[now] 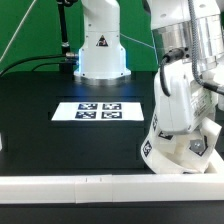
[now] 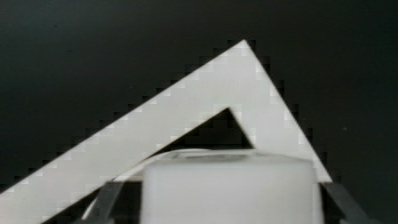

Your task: Assemble stool

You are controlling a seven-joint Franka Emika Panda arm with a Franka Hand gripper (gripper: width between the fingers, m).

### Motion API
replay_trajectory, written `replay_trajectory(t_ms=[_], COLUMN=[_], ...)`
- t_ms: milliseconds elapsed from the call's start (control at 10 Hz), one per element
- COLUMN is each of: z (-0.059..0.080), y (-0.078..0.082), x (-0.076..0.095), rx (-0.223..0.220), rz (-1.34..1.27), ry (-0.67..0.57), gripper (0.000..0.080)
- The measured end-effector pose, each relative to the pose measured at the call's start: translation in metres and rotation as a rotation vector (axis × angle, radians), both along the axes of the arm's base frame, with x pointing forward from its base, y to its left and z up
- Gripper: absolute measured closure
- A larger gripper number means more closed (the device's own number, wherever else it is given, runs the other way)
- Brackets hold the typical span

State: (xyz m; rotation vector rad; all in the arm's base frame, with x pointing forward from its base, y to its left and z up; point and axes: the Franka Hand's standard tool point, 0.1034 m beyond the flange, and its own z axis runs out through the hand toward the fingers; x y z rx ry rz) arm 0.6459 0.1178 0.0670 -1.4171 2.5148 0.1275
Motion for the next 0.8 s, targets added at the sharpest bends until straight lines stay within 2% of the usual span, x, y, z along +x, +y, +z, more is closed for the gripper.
replay_trajectory(t_ms=[100,200,300,400,600,700,800], z=[-0.001,-0.001,0.000,0.007,0.038,0.043,0.040], y=[0.000,0.000,0.001,0.004,0.006,0.006,0.006], x=[0.000,0.000,0.000,0.002,0.008,0.009,0.008], rx=[-0.003,-0.007,-0.007,-0.015,-0.037,-0.058,-0.064], rz=[0.013,0.038,0.039,0.109,0.354,0.466,0.494], ry=[-0.002,-0.006,-0.007,-0.031,-0.098,-0.131,-0.132], gripper=[0.0447,0.0277,0.0177,0.0158,0.0151,0.0151,0.0150])
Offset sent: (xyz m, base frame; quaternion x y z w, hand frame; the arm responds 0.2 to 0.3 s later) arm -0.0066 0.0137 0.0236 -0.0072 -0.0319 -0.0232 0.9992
